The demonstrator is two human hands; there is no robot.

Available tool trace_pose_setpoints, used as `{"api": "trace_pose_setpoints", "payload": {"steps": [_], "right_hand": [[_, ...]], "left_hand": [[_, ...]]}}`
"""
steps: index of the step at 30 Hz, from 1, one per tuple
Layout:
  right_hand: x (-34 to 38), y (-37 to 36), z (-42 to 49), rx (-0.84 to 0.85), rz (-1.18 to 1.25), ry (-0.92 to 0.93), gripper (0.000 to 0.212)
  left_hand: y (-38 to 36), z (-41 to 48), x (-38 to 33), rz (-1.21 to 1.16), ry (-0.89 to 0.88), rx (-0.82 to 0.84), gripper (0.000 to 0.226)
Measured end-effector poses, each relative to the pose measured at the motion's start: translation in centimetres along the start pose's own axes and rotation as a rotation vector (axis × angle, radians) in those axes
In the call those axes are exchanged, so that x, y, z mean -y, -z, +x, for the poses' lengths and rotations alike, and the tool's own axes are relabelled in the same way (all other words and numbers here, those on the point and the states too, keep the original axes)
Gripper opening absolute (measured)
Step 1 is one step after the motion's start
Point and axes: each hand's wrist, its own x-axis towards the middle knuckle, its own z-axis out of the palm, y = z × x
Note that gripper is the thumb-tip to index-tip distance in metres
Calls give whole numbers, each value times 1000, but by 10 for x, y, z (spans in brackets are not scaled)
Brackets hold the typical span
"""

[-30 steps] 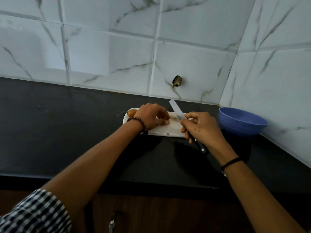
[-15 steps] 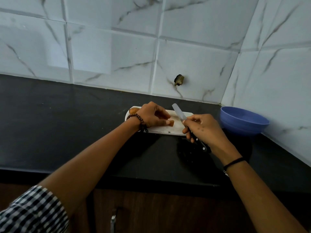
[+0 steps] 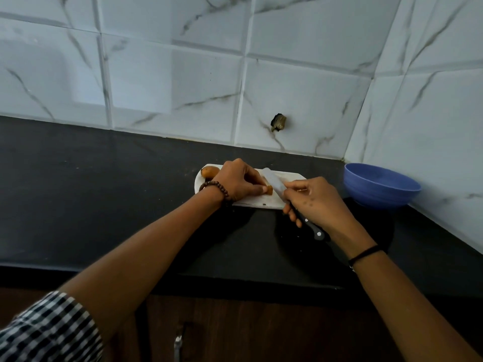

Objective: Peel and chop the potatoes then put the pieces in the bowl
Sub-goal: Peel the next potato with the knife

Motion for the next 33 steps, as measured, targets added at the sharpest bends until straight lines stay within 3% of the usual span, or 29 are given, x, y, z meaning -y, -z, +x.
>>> {"api": "trace_pose_setpoints", "payload": {"steps": [3, 8, 21, 25, 33], "right_hand": [[0, -2, -1, -4, -54, 32, 18], [6, -3, 8, -8, -183, 30, 38], [6, -7, 8, 57, -371, 15, 45], [13, -4, -1, 68, -427, 13, 35], [31, 30, -21, 246, -428, -85, 22]], "left_hand": [[-1, -3, -2, 32, -37, -32, 18], [-4, -4, -4, 91, -92, -75, 18], [-6, -6, -4, 79, -68, -114, 14], [-6, -6, -3, 71, -58, -109, 14], [-5, -6, -3, 55, -53, -85, 16]]}}
